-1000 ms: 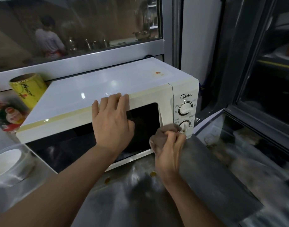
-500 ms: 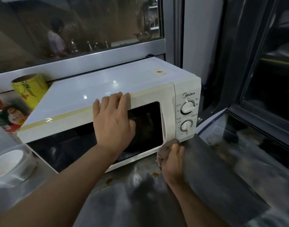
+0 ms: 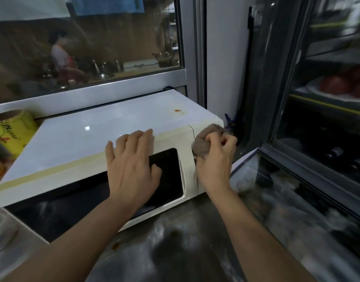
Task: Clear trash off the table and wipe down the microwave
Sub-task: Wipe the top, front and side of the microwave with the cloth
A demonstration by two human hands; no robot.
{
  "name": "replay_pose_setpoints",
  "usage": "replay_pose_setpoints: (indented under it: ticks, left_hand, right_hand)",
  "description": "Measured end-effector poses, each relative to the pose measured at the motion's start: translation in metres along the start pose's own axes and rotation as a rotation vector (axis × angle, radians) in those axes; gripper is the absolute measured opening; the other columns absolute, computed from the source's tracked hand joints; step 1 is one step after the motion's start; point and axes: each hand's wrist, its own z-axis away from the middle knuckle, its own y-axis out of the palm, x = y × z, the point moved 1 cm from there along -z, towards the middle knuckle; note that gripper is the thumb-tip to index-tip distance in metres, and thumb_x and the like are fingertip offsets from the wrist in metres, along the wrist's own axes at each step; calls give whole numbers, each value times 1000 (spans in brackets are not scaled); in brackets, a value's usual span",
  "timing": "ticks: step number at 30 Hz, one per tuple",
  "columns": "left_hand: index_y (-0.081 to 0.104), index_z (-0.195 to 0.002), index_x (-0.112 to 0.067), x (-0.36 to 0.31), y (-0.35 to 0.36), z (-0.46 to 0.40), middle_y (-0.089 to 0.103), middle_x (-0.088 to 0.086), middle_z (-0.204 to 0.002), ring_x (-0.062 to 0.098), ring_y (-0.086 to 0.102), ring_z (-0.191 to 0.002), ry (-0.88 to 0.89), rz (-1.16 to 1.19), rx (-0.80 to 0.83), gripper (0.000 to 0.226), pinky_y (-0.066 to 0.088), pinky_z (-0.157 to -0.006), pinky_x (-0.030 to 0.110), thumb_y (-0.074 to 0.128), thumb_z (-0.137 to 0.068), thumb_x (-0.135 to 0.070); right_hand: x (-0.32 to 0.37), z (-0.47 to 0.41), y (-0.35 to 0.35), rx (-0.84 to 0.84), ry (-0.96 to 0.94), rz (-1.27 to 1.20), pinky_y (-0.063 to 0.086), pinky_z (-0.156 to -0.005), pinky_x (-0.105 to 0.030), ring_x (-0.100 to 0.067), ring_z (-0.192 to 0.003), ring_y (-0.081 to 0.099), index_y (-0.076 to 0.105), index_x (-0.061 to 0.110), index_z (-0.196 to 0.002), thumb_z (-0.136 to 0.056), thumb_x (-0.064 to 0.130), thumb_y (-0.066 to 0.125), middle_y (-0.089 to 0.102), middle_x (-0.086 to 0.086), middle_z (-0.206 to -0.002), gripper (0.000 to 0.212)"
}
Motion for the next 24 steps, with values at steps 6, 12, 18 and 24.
replay_pose_setpoints:
  ticks: [6,12,18,24]
  left_hand:
    - [58,-115,-15,-15,16,-13,59,5,-114,32,52,-101,100,-45,-39,54,32,-101,54,70,-62,-17]
    - [60,-114,-14,-10,24,-13,62,6,-108,32,54,-93,141,-76,-112,55,35,-99,52,70,-60,-13]
    - [60,-112,-12,-9,25,-15,61,8,-104,33,52,-90,147,-76,-106,52,34,-99,51,68,-61,-13]
    - [59,-112,-12,-9,26,-14,61,8,-106,33,52,-90,147,-64,-112,52,36,-96,50,66,-61,-13]
  right_hand:
    - [-33,-21,11,47,63,-88,42,-84,-33,-24,-94,46,41,15,-94,-73,4,65,30,-2,-103,35]
    - [-69,-50,5,150,402,-529,54,-83,-37,-17,-90,63,37,30,-80,-76,0,69,54,-13,-115,44]
    - [-40,-30,10,-11,246,-204,50,-84,-26,-25,-95,53,41,10,-102,-75,-3,62,38,-14,-116,37]
    - [-8,-11,14,1,-165,71,41,-88,-34,-29,-101,42,48,8,-100,-63,-8,62,37,-12,-108,43]
